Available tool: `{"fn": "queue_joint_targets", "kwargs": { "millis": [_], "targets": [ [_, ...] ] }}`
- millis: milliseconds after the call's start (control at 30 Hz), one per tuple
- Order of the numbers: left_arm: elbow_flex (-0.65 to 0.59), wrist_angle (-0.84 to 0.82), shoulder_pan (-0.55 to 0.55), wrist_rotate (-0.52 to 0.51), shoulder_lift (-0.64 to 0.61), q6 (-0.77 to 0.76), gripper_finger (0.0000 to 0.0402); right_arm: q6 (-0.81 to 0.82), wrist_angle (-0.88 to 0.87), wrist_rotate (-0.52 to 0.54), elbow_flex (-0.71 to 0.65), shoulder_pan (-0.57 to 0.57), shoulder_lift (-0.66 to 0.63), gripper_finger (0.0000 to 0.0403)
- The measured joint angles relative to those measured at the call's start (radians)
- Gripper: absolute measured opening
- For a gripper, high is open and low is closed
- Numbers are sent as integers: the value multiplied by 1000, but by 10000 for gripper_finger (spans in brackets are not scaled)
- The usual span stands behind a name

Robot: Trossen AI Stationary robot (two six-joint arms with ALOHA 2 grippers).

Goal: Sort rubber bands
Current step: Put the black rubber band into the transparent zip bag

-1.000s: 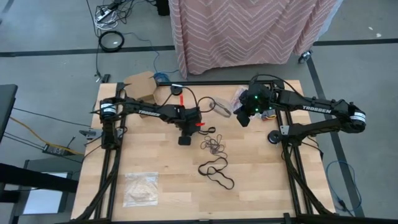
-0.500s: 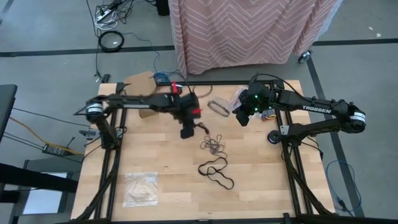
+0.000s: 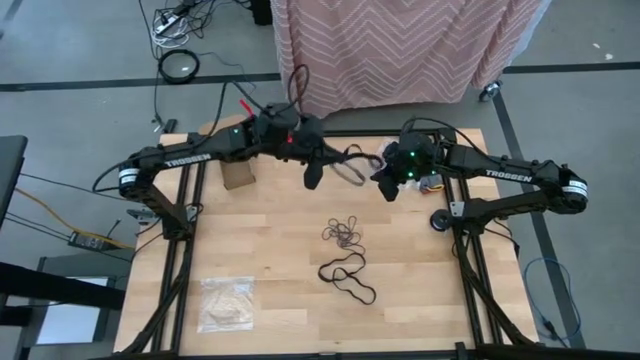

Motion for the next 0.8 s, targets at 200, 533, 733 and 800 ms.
{"fn": "queue_joint_targets", "kwargs": {
  "millis": [200, 533, 733, 800],
  "targets": [
    [1, 18, 38, -6, 38, 49, 0, 18, 16, -20, 0, 4, 0, 0],
    [0, 47, 76, 100, 106, 46, 0, 25, 19, -25, 0, 10, 2, 0],
    [26, 56, 77, 211, 106, 26, 0, 24, 19, -25, 0, 10, 2, 0],
    [45, 52, 76, 249, 105, 44, 0, 20, 19, -25, 0, 10, 2, 0]
  ]
}}
